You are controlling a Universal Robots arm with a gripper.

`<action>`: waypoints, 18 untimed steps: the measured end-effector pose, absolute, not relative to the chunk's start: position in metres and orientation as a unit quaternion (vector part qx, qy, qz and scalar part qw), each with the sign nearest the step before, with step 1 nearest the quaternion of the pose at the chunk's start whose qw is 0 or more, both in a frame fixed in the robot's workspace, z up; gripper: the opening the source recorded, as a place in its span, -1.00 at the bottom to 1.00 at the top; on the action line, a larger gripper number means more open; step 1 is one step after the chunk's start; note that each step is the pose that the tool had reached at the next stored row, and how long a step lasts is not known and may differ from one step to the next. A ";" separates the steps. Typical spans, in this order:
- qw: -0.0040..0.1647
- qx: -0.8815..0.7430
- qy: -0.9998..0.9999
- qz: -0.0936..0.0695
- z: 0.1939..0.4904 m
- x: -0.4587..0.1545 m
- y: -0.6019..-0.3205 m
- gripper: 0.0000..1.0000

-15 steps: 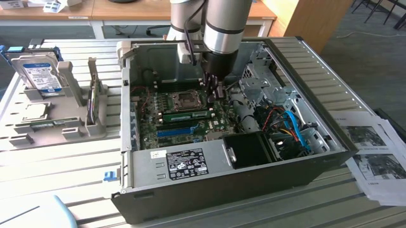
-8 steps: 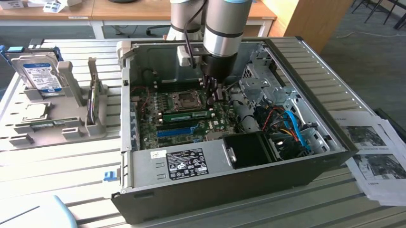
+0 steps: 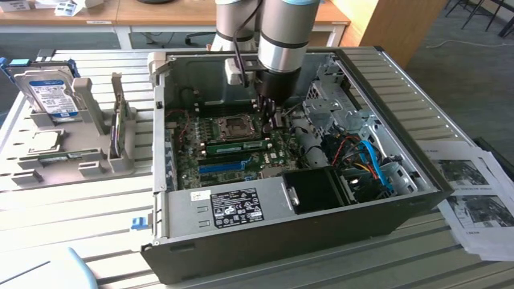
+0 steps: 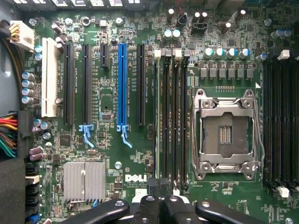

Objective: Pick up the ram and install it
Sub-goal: 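Press down the ram until it locks into place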

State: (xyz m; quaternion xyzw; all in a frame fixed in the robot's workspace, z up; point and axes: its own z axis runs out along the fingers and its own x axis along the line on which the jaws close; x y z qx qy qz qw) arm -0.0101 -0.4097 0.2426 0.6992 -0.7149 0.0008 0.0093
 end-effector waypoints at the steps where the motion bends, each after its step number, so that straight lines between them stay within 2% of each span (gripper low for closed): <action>1: 0.009 0.699 -0.715 0.001 0.243 -0.009 -0.410 -0.81; 18: 0.009 0.699 -0.715 0.001 0.240 -0.004 -0.410 -0.81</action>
